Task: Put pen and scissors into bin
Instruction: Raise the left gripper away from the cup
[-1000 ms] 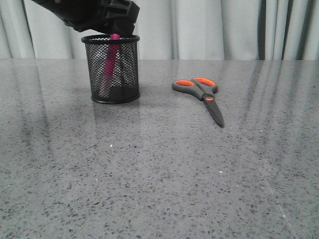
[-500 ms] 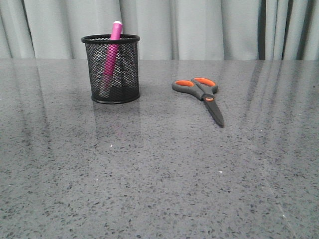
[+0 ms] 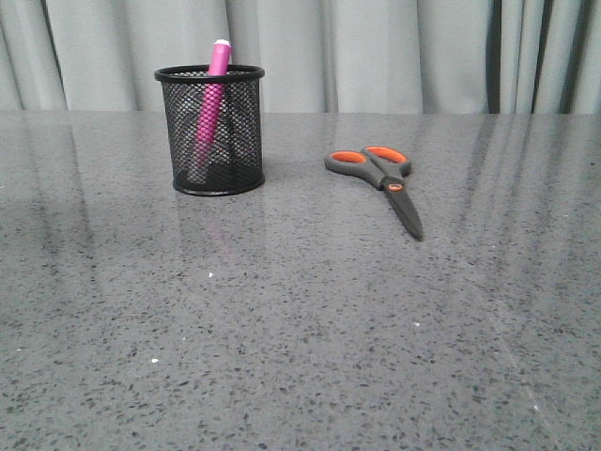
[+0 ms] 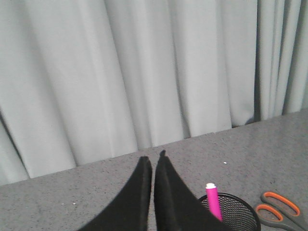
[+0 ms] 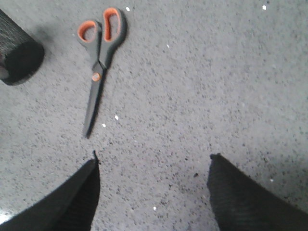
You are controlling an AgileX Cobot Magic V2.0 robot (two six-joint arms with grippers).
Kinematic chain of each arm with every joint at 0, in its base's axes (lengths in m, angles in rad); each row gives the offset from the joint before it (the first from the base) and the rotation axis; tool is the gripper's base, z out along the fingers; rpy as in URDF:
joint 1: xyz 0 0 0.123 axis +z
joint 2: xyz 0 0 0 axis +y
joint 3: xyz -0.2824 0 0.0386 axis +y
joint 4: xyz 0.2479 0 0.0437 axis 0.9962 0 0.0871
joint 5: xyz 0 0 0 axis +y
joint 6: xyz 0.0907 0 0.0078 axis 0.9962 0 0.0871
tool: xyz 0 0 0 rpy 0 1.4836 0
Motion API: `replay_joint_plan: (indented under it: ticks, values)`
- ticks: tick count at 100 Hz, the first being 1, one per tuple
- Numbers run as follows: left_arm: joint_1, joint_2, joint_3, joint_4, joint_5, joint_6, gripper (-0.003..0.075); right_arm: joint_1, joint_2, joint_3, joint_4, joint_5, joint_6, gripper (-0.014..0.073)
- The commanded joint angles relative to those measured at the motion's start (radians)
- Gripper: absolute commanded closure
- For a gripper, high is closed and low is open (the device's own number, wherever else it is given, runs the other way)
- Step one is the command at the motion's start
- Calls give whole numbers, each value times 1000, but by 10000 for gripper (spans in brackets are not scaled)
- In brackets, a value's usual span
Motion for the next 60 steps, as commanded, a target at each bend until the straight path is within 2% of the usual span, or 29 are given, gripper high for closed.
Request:
replay_joint_plan:
  ticks: [1,19,30,60]
  values:
    - [12,-78,56,-18,-129,-6,742,-4,4,-60,38,-44,-32,160]
    - [17,-206,214,-44,-173,-6,742,0,80,-152,42,79,-54,161]
    - [17,-258,274,-44,-177,-6,742,47,157,-217,42,102,-66,161]
    - [17,-284,300,-44,-182,-6,742,218,395,-437,-2,163,-61,161]
